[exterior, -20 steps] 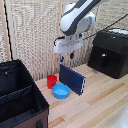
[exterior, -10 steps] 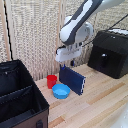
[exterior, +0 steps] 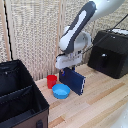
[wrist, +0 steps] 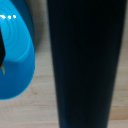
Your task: Discover the targeted book and set your gripper to the appropriate amplitude. Smoothly guide your gripper in the direction of the book and snatch it firmly. Search for the back section of the caddy. Move the held book towards the back section and lightly deposit it inside.
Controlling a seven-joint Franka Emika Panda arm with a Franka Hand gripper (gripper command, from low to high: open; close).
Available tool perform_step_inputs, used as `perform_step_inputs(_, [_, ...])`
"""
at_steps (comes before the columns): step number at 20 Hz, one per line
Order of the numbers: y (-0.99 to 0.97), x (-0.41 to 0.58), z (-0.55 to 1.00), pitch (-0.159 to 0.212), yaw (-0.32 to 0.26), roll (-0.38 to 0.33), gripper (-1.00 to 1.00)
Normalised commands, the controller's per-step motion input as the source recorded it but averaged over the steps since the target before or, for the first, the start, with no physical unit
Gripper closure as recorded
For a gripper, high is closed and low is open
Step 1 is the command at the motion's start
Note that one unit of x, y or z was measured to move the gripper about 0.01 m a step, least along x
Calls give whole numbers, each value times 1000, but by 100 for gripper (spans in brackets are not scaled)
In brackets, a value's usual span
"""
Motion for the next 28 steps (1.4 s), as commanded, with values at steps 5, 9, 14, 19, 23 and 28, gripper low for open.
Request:
perform_step_inputs(5, [0, 187, -17, 15, -19, -27, 100])
perform_step_inputs(9, [-5, 275, -4, 1, 4, 0, 100])
perform_step_inputs(14, [-3, 149, -2, 0, 29, 0, 100])
perform_step_inputs(19, [0, 122, -6, 23, 53, 0, 100])
perform_step_inputs(23, [9, 13, 4, 12, 6, -6, 100])
perform_step_inputs(28, [15, 47, 426, 25, -3, -103, 100])
